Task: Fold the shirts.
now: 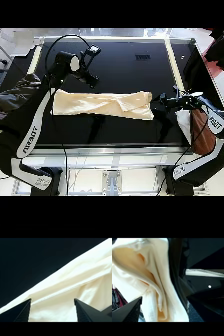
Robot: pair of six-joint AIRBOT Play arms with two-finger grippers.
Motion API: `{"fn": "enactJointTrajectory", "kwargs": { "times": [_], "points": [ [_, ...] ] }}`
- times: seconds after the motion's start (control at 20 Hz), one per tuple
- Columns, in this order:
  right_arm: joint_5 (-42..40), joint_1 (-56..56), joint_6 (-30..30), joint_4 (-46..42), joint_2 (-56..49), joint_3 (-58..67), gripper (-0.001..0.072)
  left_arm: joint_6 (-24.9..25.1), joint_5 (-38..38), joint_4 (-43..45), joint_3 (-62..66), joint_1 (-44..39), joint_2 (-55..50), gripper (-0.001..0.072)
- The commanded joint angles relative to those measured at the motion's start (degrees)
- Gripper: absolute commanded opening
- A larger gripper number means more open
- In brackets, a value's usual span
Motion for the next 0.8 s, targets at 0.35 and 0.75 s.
{"fn": "enactJointTrajectory", "kwargs": {
  "times": [0.35, 0.75],
  "points": [
    [0.61, 12.96, -0.17, -0.13, -3.48, 6.64, 0.0500, -0.11, -0.07, 0.17, 0.04, -0.04, -0.39, 0.0611],
    [10.19, 15.02, 7.15, 1.14, 0.26, 20.92, 0.0019, -0.04, -1.33, -5.68, -0.02, 0.09, -10.49, 0.0009]
  ]
}}
